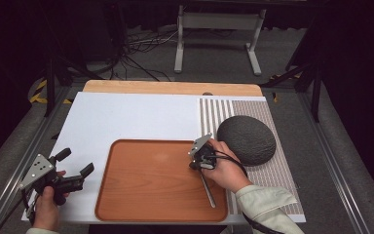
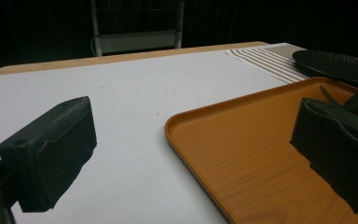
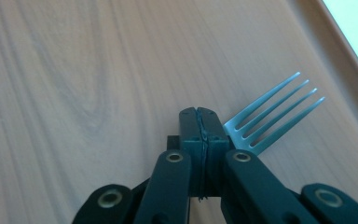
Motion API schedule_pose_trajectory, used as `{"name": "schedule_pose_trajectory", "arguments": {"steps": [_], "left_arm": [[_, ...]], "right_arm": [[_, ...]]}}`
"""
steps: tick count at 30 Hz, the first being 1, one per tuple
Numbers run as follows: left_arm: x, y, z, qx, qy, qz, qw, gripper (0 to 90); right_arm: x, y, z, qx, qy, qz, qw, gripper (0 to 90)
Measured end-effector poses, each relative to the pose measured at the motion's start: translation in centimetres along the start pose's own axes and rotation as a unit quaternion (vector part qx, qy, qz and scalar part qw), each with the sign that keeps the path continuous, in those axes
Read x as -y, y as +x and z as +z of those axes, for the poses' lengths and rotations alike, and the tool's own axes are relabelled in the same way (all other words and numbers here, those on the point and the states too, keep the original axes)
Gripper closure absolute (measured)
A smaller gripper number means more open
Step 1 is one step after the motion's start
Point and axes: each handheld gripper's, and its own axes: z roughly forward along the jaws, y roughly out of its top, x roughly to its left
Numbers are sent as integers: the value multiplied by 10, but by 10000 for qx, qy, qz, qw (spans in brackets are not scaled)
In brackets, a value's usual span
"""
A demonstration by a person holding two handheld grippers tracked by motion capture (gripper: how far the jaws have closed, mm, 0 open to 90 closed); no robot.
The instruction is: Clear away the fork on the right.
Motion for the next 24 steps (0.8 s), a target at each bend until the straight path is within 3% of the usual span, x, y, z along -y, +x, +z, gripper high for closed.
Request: {"name": "schedule_pose_trajectory", "arguments": {"steps": [24], "left_arm": [[0, 0, 1, 0, 7, -1, 10000, 8]], "right_arm": [[19, -18, -13, 248, 86, 348, 9991, 900]]}}
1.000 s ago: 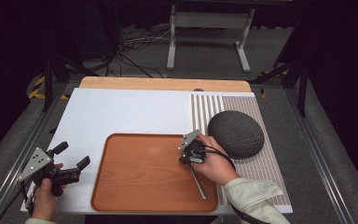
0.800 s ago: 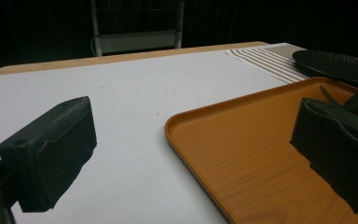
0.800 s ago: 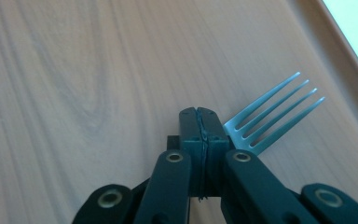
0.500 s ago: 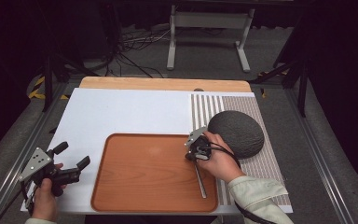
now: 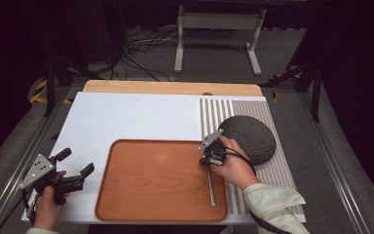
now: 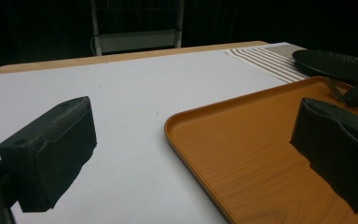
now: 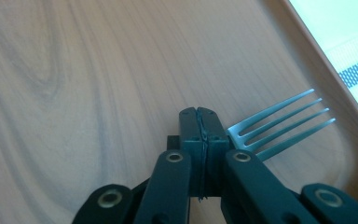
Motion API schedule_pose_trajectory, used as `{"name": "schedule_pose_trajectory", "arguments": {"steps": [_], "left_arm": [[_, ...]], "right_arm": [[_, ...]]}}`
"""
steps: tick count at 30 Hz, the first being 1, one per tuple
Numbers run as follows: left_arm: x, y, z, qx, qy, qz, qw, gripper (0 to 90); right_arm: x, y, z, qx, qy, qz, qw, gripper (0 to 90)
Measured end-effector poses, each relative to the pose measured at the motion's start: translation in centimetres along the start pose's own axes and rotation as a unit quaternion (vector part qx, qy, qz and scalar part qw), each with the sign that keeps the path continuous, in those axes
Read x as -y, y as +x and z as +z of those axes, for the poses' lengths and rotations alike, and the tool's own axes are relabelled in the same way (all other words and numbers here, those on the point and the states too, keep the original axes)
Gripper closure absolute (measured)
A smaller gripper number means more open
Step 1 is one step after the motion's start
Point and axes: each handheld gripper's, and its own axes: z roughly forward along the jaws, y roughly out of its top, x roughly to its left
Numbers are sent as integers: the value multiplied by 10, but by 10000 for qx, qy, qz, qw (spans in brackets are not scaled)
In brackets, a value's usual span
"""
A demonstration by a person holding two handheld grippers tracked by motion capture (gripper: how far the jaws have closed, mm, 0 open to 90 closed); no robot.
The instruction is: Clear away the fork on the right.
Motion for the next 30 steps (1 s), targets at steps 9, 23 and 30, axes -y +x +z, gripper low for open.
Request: {"name": "schedule_pose_trajectory", "arguments": {"steps": [9, 23, 30], "left_arm": [[0, -1, 1, 13, -12, -14, 10000, 8], [-1, -2, 1, 25, -21, 1, 10000, 8], [-2, -1, 1, 26, -46, -11, 10000, 8]], "right_arm": [[5, -4, -3, 36, 30, 75, 10000, 900], [-2, 0, -26, -30, -767, 170, 9969, 427], [-7, 6, -44, -74, -1418, 239, 9896, 182]]}}
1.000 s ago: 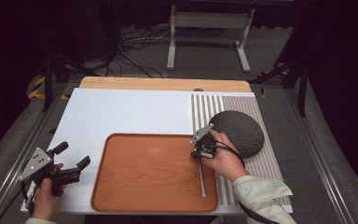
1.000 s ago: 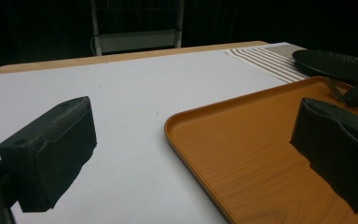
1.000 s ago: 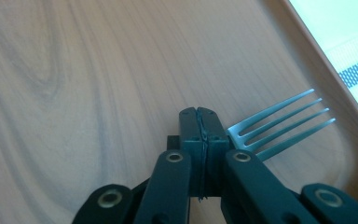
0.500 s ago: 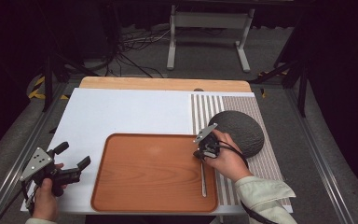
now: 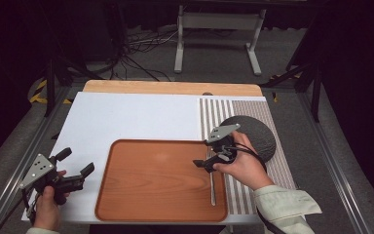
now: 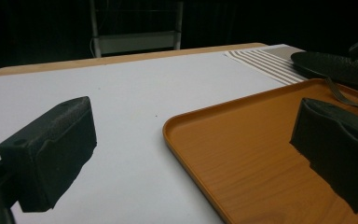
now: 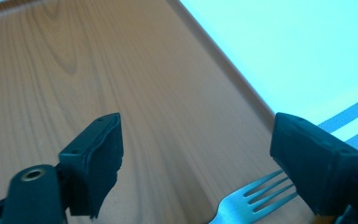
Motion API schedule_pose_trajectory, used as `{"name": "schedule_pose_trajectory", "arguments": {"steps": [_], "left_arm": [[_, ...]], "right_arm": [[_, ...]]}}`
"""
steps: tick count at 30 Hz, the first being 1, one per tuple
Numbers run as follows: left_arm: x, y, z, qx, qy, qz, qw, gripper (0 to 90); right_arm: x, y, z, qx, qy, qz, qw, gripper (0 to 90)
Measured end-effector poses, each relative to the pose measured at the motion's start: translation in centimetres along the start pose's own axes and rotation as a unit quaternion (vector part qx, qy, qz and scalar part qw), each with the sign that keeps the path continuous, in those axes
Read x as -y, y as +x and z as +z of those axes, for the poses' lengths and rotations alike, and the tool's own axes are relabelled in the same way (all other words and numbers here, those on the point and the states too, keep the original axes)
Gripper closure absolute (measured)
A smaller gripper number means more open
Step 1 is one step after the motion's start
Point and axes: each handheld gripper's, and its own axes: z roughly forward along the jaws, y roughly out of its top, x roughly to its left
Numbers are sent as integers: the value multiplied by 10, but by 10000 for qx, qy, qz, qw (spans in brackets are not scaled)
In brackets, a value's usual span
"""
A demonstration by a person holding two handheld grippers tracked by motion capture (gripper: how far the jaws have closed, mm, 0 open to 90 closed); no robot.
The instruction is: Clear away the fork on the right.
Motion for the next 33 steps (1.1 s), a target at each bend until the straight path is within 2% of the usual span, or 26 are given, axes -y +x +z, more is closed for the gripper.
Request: {"name": "schedule_pose_trajectory", "arguments": {"steps": [2, 7, 10, 16, 25, 28, 30, 33], "left_arm": [[0, -1, 1, 13, 16, 1, 10000, 8], [0, 0, 0, -4, 2, 7, 10000, 8], [0, 0, 0, -5, -2, -5, 10000, 8], [0, 0, 0, -7, 8, 8, 10000, 8], [1, 0, 0, -12, 15, 7, 10000, 8], [0, 0, 0, -14, 16, -13, 10000, 8], [0, 0, 0, -16, 2, -14, 10000, 8], [0, 0, 0, -25, 9, 1, 10000, 8]], "right_arm": [[-1, 1, -5, 35, -58, 30, 10000, 179], [-2, 2, -19, 82, -230, -210, 9995, 164], [-1, 2, -27, 154, -372, -235, 9989, 156], [5, 0, -47, 269, -752, -237, 9965, 156], [20, -7, -69, 428, -1081, -137, 9931, 142], [33, -9, -77, 514, -1366, -76, 9893, 142], [42, -11, -82, 555, -1633, -17, 9850, 141], [53, -13, -88, 630, -1795, 1, 9817, 137]]}}
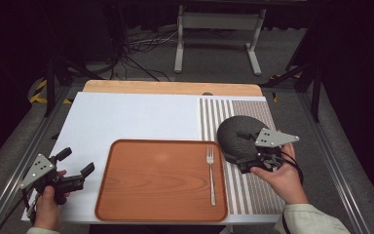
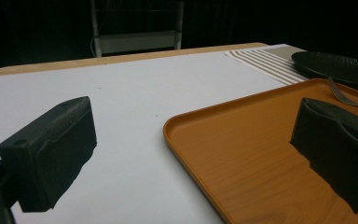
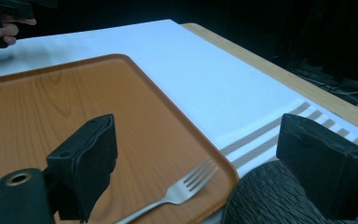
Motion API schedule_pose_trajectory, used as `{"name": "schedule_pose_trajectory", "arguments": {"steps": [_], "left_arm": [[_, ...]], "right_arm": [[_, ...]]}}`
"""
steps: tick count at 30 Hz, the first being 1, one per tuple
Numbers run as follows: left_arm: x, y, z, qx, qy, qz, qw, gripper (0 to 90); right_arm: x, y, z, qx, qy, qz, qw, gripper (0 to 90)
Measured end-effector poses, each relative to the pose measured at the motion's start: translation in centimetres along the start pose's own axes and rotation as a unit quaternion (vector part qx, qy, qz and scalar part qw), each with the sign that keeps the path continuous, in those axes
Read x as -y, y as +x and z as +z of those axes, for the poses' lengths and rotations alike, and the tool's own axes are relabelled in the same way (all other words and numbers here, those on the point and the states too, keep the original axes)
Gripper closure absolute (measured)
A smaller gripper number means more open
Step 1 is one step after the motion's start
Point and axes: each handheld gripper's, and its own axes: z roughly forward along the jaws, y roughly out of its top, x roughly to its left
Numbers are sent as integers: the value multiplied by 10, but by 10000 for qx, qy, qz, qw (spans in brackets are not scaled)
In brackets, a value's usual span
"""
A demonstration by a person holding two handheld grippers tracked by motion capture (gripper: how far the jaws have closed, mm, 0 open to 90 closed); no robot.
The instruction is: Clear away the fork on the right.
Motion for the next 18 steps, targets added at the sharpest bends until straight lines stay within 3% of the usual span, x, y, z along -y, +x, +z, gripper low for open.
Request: {"name": "schedule_pose_trajectory", "arguments": {"steps": [6, 12, 18], "left_arm": [[0, 1, -1, -12, 14, -3, 10000, 9], [0, 1, -2, 2, -14, 10, 10000, 8], [0, 0, -2, -16, -43, 1, 10000, 8]], "right_arm": [[18, -8, -16, 216, -266, 108, 9994, 135], [34, -16, -24, 372, -278, 226, 9987, 135], [50, -23, -29, 444, -460, 372, 9973, 133]]}}
